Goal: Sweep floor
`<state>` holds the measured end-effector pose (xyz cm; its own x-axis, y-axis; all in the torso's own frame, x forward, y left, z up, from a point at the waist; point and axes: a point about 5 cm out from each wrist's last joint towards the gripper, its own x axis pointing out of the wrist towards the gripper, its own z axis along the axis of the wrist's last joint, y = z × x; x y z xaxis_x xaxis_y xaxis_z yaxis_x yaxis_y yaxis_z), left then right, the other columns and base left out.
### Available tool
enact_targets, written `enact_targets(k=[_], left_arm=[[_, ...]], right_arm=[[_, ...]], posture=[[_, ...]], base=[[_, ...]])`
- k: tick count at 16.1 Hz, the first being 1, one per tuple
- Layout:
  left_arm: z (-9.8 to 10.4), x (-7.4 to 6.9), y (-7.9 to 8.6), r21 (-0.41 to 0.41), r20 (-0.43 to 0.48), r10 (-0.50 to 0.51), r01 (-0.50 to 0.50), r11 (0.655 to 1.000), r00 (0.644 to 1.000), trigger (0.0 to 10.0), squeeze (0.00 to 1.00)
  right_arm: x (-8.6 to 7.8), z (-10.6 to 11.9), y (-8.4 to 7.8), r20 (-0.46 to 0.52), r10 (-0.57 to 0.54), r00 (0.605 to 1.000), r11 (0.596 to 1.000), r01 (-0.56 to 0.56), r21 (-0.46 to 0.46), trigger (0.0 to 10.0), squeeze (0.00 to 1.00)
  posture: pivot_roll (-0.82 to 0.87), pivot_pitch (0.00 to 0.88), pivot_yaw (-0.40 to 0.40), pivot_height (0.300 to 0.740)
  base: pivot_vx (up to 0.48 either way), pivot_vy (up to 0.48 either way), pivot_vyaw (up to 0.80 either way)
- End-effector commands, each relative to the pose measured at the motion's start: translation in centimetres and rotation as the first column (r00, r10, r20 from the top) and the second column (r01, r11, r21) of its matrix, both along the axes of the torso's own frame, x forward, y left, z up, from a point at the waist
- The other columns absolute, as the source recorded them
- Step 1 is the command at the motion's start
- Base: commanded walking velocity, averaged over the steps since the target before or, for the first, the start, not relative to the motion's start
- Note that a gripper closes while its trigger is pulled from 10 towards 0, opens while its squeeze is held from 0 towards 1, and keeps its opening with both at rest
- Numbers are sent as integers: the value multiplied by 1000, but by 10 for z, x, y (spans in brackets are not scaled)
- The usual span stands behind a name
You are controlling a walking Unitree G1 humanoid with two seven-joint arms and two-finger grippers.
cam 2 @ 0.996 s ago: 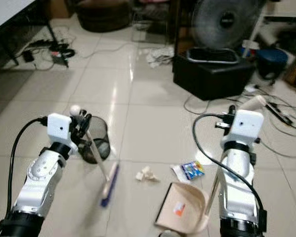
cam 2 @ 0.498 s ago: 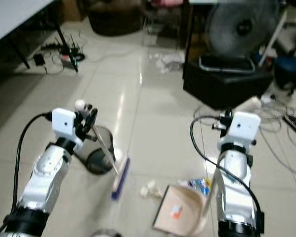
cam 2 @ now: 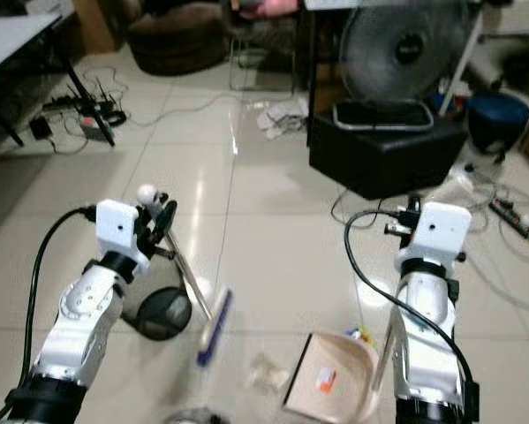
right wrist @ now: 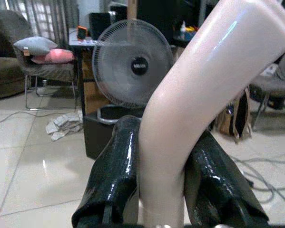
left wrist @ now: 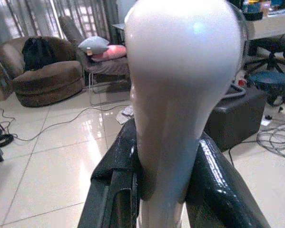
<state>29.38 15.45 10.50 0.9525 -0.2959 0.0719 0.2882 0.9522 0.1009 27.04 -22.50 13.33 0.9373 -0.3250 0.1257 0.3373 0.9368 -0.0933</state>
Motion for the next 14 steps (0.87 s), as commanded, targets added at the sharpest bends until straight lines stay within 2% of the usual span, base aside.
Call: enact_targets(k=[1,5,8,11,14], left_arm=[[5,2,9,26,14,12,-12,1000,1000,10000,0],[3,5,9,48,15,23,-24,999,1000,10000,0],[0,3,12,76,2,31,-31,997,1000,10000,0],[-2,4,12,73,-13,29,-28,997,999,10000,0],[-7,6,8,95,-50,2,3,996,999,10000,0]], right_arm=[[4,8,12,48,43,998,999,-44,32,10000,0],[3,9,16,67,47,997,997,-50,50,10000,0],[2,10,10,63,29,998,999,-30,25,10000,0],[3,13,8,55,48,997,999,-46,-29,10000,0],[5,10,16,10,128,992,979,-124,-159,10000,0]], posture=[[-1,65,80,740],[1,75,83,740],[-1,83,85,740],[0,88,87,740],[-2,88,90,740]], base=[[0,0,0],[0,0,0],[0,0,0],[0,0,0],[0,0,0]])
